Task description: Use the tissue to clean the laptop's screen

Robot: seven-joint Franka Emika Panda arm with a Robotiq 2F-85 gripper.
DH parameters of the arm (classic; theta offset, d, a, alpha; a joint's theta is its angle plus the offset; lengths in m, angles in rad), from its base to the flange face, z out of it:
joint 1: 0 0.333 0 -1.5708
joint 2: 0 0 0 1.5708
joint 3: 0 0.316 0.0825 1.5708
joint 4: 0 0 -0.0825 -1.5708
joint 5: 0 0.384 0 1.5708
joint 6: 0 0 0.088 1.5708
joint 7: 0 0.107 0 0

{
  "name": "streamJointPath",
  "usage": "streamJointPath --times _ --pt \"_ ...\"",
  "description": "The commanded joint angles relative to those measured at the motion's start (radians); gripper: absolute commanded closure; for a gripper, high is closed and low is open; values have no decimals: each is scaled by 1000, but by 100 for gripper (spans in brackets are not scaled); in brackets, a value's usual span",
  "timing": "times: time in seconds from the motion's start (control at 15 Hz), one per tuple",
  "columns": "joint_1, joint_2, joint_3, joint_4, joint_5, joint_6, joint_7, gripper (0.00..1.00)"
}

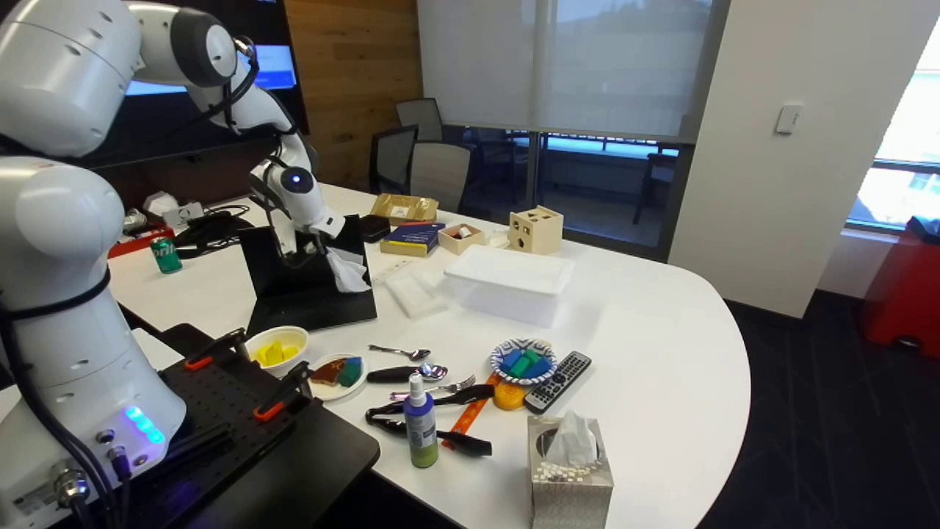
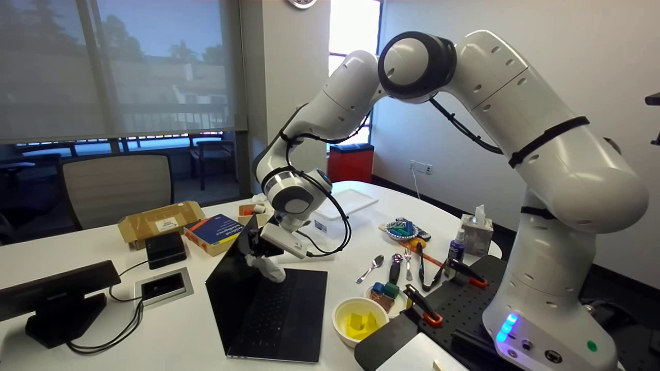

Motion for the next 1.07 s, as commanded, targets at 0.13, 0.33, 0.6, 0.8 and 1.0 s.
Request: streamJointPath --times 0.13,0.33,0.6,0.8,1.0 --pt "4 -33 89 -72 -174 1 102 100" --pt "12 -62 112 -106 -214 17 108 100" --pt "2 -131 84 -102 -58 83 32 100" --pt "0 -177 0 -76 64 139 4 100" --pt "-6 -182 -101 -39 108 193 23 100"
